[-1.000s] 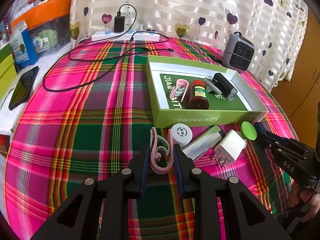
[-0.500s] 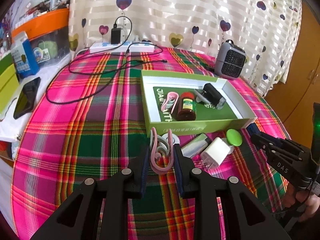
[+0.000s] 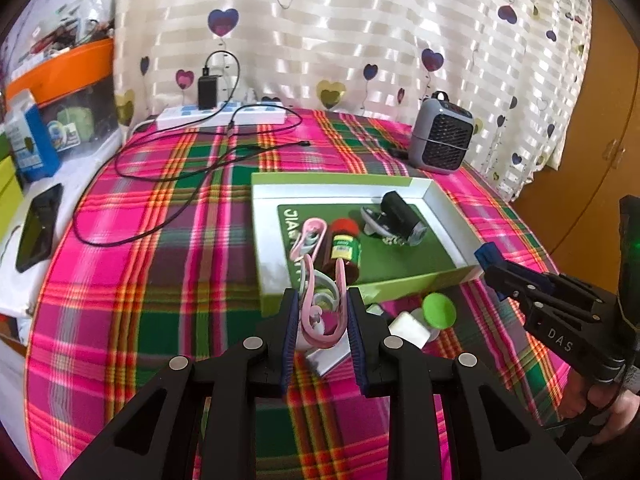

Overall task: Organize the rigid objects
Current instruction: 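Lift and carry the pink item and blue USB stick over the green box, then lower the pink item and USB stick into the box and open both grippers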

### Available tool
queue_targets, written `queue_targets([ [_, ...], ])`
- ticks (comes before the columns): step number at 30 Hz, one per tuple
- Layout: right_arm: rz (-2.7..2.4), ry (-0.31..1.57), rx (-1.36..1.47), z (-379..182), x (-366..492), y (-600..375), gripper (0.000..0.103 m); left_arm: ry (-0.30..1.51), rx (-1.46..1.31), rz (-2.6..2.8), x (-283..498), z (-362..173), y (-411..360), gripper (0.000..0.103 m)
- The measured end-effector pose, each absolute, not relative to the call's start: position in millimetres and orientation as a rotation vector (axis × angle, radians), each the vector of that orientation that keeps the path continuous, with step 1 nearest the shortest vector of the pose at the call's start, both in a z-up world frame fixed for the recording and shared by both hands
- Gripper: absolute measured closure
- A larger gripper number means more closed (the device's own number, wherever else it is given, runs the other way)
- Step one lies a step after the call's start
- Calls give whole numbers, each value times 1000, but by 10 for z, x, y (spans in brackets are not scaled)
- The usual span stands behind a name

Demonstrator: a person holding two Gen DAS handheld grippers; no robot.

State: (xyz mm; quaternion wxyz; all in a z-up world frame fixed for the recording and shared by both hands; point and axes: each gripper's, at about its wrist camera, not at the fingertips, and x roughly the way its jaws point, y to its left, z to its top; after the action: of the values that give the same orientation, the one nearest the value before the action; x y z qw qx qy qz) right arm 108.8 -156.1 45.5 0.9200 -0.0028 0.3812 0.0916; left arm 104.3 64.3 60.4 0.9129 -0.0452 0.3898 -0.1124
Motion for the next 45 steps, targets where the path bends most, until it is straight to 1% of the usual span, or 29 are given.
queue_targets([
  [20, 197, 808, -28, 530, 1685, -1568, 80, 824, -80, -271, 1772, 611, 452, 81],
  [32, 208, 854, -45, 404, 2059, -1547, 80, 863, -84, -243, 2232, 486, 514, 81],
  [45, 197, 906, -55, 206, 2359, -1533, 80, 912, -76, -226, 2489, 276, 527, 81],
])
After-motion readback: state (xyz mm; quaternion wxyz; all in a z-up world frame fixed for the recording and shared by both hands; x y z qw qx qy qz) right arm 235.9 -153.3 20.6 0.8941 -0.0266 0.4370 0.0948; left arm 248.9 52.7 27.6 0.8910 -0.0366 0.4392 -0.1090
